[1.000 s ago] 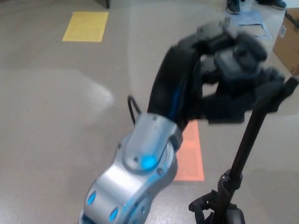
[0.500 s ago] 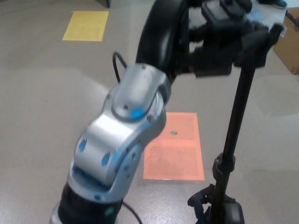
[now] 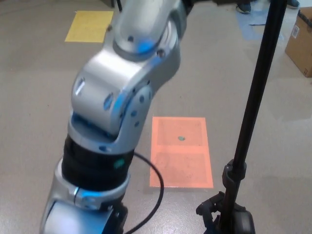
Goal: A phone stand is kept on the floor and the robot uses both its hands to grab it and uses its left hand to extend the phone stand by pulling it upwards
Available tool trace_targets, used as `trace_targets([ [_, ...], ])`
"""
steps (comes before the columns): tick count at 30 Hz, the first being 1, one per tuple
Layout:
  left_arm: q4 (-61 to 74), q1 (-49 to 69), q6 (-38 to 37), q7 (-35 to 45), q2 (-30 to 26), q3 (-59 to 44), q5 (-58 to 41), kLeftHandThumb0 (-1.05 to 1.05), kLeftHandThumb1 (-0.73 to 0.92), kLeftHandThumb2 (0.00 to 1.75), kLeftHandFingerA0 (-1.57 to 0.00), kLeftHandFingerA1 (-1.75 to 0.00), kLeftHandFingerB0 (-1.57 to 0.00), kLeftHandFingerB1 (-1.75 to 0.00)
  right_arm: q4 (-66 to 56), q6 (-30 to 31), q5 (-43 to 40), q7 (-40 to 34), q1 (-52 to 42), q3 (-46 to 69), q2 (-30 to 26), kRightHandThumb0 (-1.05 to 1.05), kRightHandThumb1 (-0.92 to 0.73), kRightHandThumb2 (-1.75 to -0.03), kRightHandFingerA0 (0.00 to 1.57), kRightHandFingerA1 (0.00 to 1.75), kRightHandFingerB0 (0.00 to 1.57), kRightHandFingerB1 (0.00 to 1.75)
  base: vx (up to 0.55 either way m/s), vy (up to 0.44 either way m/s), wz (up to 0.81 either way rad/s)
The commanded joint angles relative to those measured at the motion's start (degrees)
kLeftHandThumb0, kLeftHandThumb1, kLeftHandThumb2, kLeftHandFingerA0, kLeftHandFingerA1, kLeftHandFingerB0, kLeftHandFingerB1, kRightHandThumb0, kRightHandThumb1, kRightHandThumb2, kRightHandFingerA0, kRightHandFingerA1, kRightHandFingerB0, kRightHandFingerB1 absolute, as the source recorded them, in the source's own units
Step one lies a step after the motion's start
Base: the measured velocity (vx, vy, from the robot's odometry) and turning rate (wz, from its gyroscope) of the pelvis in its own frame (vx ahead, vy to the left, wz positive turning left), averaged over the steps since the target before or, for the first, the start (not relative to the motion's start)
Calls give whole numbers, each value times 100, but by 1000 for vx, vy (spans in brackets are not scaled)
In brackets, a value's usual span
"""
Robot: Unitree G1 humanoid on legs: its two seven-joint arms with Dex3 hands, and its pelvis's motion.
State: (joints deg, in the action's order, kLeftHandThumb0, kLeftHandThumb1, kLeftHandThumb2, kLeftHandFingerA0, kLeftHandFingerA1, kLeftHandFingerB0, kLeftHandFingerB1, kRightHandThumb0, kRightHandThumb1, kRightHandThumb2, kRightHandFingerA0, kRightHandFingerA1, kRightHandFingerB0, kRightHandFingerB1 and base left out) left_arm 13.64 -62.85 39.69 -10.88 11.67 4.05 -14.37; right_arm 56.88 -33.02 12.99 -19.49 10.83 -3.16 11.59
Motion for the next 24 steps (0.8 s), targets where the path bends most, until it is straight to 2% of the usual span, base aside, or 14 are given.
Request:
trace_targets([
  [1, 375, -1727, -396, -500, 517, -753, -425, -17, 55, 70, -95, -175, -78, -175, 272, 181, -47, 10, -349, -47, 18, -60, -85, -65, 111, 175, 78, 161, 0, 0, 0],
  [12, 634, -1448, -18, -457, 600, -777, -202, -20, 60, 64, -92, -175, -75, -175, 317, 61, -93, 86, -347, -42, -29, -60, -85, -66, 112, 175, 79, 164, 0, 0, 0],
  [13, 720, -1368, 128, -473, 500, -609, 27, -26, 58, 62, -95, -157, -73, -161, 307, 70, -79, 62, -368, -53, -31, -61, -85, -66, 113, 175, 80, 165, 0, 0, 0],
  [14, 793, -1294, 229, -465, 470, -539, 100, -38, 55, 58, -91, -123, -76, -107, 302, 38, -90, 80, -389, -53, -36, -68, -63, -100, 137, 152, 94, 131, 0, 0, 0],
  [15, 842, -1243, 283, -443, 488, -542, 73, -38, 55, 58, -91, -123, -76, -107, 302, -7, -112, 115, -402, -48, -41, -68, -63, -100, 137, 152, 94, 131, 0, 0, 0],
  [16, 934, -1182, 462, -337, 479, -605, -90, -47, 50, 55, -76, -84, -64, -62, 296, -25, -151, 186, -420, -45, -34, -61, -83, -65, 113, 175, 79, 161, 0, 0, 0],
  [17, 1012, -1146, 682, -177, 401, -650, -255, -63, 38, 78, -42, -62, -35, -49, 271, -29, -199, 260, -434, -37, -32, -66, -79, -68, 107, 175, 78, 153, 0, 0, 0],
  [18, 1064, -1128, 868, -30, 310, -674, -378, -63, 38, 78, -42, -62, -35, -49, 242, -30, -241, 318, -443, -29, -33, -66, -79, -68, 107, 175, 78, 153, 0, 0, 0],
  [19, 1244, -895, 1060, 285, -48, -443, -319, -82, 53, 57, -11, -39, -20, -27, 125, -134, -415, 528, -494, 40, -35, -75, -58, -99, 111, 131, 70, 92, 0, 0, 0],
  [20, 1350, -809, 1183, 289, -108, -406, -334, -84, 54, 57, -6, -34, -16, -26, 60, -185, -449, 592, -498, 50, -55, -75, -70, -63, 96, 139, 75, 90, 0, 0, 0],
  [21, 1448, -727, 1271, 269, -165, -346, -301, -84, 50, 92, -5, -29, -11, -24, -26, -224, -421, 609, -519, 22, -82, -77, -72, -62, 96, 125, 73, 81, 0, 0, 0],
  [22, 1558, -642, 1359, 251, -248, -264, -254, -84, 50, 92, -5, -29, -11, -24, -142, -246, -376, 624, -561, -20, -109, -77, -72, -62, 96, 125, 73, 81, 0, 0, 0],
  [23, 1654, -514, 1367, 226, -243, -236, -268, -86, 51, 93, -4, -22, -13, -14, -312, -268, -355, 619, -612, -45, -124, -77, -71, -62, 93, 116, 70, 75, 0, 0, 0],
  [24, 1746, -394, 1401, 247, -285, -203, -280, -95, 55, 96, 0, -12, -5, -1, -502, -282, -362, 662, -656, -62, -148, -76, -73, -62, 83, 92, 66, 62, 0, 0, 0],
])
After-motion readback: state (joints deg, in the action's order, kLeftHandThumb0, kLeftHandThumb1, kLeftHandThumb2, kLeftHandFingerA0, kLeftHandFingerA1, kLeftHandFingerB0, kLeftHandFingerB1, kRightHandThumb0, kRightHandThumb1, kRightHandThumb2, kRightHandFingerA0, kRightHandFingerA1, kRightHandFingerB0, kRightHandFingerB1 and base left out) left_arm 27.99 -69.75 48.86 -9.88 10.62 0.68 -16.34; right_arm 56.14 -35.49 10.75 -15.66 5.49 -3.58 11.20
